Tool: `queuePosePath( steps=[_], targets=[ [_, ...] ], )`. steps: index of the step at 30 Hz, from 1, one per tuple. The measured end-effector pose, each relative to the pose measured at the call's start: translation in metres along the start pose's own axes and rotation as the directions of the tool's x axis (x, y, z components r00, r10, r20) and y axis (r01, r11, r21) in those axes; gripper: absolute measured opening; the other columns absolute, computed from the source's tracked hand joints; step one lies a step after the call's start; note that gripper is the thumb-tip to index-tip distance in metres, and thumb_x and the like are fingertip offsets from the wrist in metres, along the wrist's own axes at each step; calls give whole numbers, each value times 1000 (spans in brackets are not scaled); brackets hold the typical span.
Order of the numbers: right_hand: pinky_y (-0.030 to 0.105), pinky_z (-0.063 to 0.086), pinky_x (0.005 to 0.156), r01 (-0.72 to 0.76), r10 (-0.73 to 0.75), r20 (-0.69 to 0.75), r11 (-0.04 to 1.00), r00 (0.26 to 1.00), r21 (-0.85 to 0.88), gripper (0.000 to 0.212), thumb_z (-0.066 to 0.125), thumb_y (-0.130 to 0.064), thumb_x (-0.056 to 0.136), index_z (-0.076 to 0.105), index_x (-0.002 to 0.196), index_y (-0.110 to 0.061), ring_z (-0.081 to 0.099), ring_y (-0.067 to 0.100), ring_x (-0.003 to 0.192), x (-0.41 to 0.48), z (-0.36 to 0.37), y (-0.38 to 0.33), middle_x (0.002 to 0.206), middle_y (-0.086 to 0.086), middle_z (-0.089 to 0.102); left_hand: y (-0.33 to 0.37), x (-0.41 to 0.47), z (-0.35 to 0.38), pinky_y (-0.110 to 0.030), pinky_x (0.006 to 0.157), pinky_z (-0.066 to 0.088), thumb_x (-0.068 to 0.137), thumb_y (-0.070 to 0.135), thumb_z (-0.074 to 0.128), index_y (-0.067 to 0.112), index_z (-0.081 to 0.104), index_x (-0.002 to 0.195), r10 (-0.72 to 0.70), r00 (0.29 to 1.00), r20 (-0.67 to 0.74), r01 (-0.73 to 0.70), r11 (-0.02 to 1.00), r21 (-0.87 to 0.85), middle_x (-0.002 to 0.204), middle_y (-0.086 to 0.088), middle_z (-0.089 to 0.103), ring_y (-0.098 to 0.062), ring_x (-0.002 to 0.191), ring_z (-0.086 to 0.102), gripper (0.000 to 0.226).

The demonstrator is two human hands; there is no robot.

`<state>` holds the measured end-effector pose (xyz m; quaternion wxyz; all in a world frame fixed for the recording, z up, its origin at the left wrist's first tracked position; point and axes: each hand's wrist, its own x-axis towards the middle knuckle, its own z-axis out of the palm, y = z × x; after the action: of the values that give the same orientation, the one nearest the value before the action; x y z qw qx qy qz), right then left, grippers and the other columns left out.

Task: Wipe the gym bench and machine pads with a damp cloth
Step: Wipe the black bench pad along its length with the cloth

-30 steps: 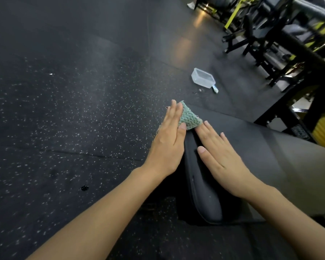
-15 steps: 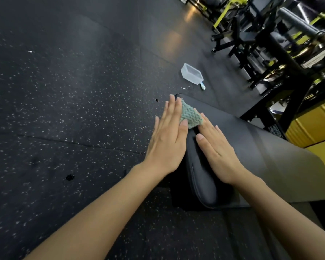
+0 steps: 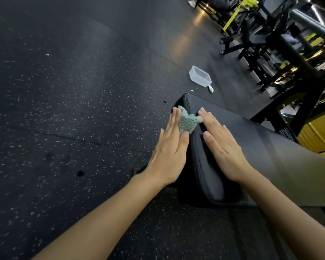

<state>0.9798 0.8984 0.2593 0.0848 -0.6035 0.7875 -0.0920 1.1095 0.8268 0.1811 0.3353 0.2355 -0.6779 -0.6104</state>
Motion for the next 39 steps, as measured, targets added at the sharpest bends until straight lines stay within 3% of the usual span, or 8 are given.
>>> queuePosePath(
  steps=[4, 7, 11, 18, 22, 25, 35, 39],
  targets=[
    [20, -3, 117, 3, -3, -3, 1000, 1000, 11, 48, 19, -45, 99, 11, 146, -51, 0, -15, 143, 0, 1, 0, 156, -34, 8, 3, 0, 2, -22, 119, -11, 108, 25, 23, 28, -5, 157, -17, 1000, -17, 16, 999, -36, 162, 19, -12, 10, 146, -12, 56],
    [18, -4, 115, 13, -13, 2, 1000, 1000, -2, 48, 14, -53, 94, 8, 142, -56, -1, -17, 142, 1, 0, 1, 154, -38, 5, 6, 29, -1, -27, 118, -13, 109, 23, 21, 24, -3, 158, -34, 998, -46, 35, 999, 34, 164, 14, -12, 4, 148, -11, 55],
    [21, -3, 118, -1, 1, 1, 1000, 1000, 9, 49, 19, -43, 99, 11, 148, -47, -1, -16, 143, 1, 0, 2, 157, -33, 8, 9, 60, -6, -36, 121, -13, 109, 25, 21, 21, -2, 158, -44, 996, -78, 51, 994, 94, 165, 9, -10, -2, 150, -10, 54],
    [21, -2, 117, 11, -11, -4, 999, 1000, 33, 46, 21, -41, 99, 9, 140, -58, 1, -16, 143, 1, 0, 2, 152, -40, 7, 10, 20, 2, -33, 124, -6, 107, 28, 23, 23, 3, 158, 22, 998, -59, -24, 999, -21, 163, 15, -9, 2, 149, -10, 55],
    [23, -1, 117, 11, -9, -20, 997, 1000, 70, 46, 19, -51, 96, 15, 142, -54, 5, -14, 144, 2, 1, 3, 157, -33, 13, 13, -11, 10, -27, 124, -4, 97, 37, 20, 26, 3, 157, 40, 998, -40, -42, 998, -54, 155, 27, -10, 10, 146, -11, 64],
    [24, 0, 118, 10, -10, -18, 999, 1000, 37, 60, 12, -57, 93, 18, 151, -44, 3, -14, 144, 1, 1, 5, 158, -31, 11, 16, -31, 14, -26, 124, -3, 98, 37, 20, 30, 1, 156, 37, 999, -36, -40, 997, -61, 158, 27, -11, 14, 144, -12, 61],
    [25, -2, 118, -10, 11, -17, 998, 1000, 61, 56, 21, -46, 99, 21, 155, -36, 3, -13, 145, 0, 2, 6, 159, -28, 13, 26, -57, 23, -17, 115, -18, 99, 39, 14, 35, -6, 154, 11, 999, -37, -10, 1000, 28, 159, 28, -17, 17, 140, -19, 59],
    [24, 0, 118, 5, -4, -20, 998, 1000, 55, 50, 18, -51, 97, 17, 147, -49, 5, -12, 145, 0, 1, 5, 157, -31, 13, 19, -19, 19, -21, 116, -19, 96, 41, 12, 32, -3, 155, -30, 996, -89, 34, 998, 46, 160, 24, -14, 15, 142, -18, 62]
  ],
)
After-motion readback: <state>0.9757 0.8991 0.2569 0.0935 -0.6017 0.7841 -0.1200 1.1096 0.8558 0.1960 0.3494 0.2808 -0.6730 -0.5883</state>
